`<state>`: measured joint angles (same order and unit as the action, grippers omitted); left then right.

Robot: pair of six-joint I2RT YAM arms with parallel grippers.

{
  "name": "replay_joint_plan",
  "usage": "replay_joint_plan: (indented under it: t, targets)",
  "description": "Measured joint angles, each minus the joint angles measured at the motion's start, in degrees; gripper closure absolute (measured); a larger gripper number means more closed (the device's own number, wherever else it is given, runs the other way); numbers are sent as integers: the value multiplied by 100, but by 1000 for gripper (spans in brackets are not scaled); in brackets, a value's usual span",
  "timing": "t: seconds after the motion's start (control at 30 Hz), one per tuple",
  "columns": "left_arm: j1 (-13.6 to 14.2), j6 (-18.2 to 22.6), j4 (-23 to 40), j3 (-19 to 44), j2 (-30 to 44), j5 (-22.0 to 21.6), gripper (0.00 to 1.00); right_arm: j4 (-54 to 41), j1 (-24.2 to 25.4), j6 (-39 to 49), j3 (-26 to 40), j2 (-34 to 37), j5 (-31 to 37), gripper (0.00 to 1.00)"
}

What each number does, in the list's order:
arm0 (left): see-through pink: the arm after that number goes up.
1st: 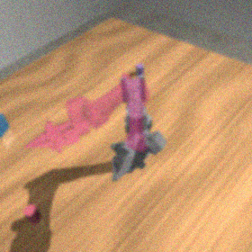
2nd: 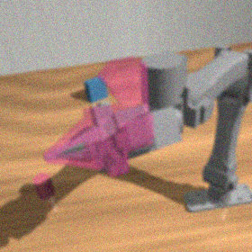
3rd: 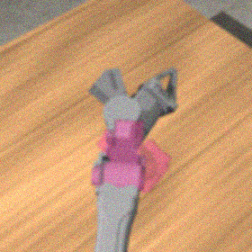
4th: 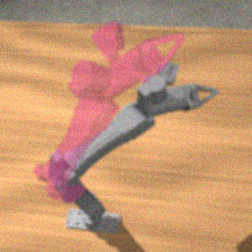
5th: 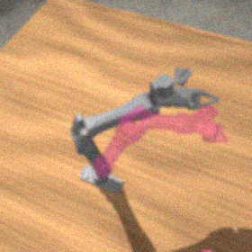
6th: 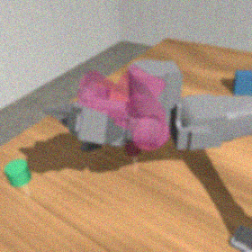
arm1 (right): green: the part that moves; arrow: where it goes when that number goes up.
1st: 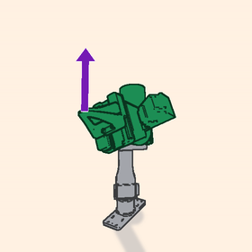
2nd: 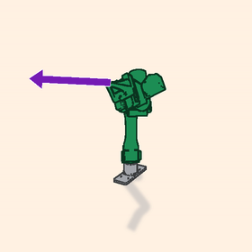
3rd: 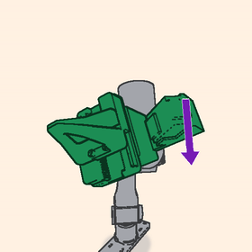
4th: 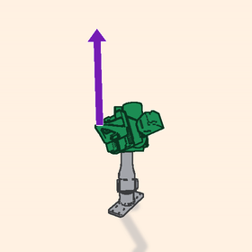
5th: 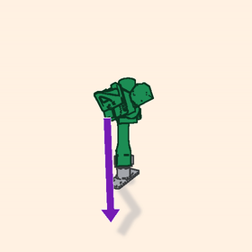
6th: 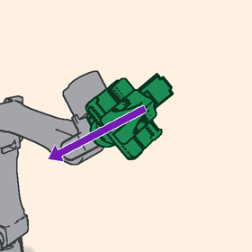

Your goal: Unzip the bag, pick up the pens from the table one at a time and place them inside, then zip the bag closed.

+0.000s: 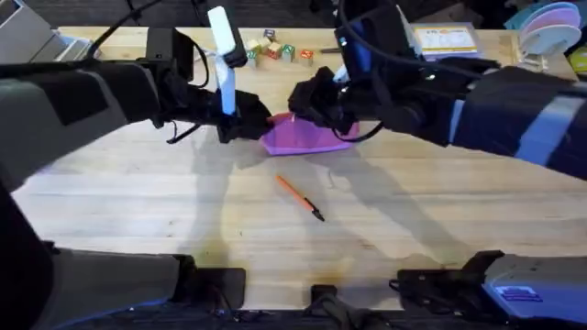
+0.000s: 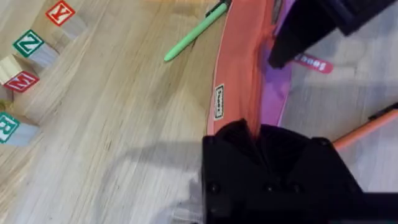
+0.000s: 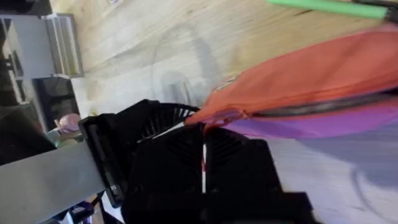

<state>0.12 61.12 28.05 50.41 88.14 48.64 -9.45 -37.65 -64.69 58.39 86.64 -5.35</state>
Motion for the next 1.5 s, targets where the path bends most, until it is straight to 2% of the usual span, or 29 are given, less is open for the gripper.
replay_joint_plan:
  t: [0.27,0.3,0.6,1.0,1.1,1.13,1.4,1.47,1.5]
  targets:
    - [0,0,0,0,0,0,957,534,-339,-2,0,247,-1,971]
    - [0,0,0,0,0,4,957,750,-535,-1,0,307,-21,971]
    - [0,0,4,0,0,22,957,1144,-707,0,0,343,88,971]
    - [-7,0,11,0,0,20,958,1219,-859,102,0,365,239,971]
    - [-6,0,13,0,0,43,958,1354,-870,340,11,358,168,685]
    - [-17,0,7,0,-2,53,958,1315,-845,368,11,347,147,632]
    - [-4,0,0,0,0,42,958,892,-687,862,11,11,2,490]
    - [-4,0,0,0,0,44,958,694,-632,1041,11,-167,-1,358]
    - [-4,0,0,0,0,44,958,294,-555,1320,11,-424,46,207]
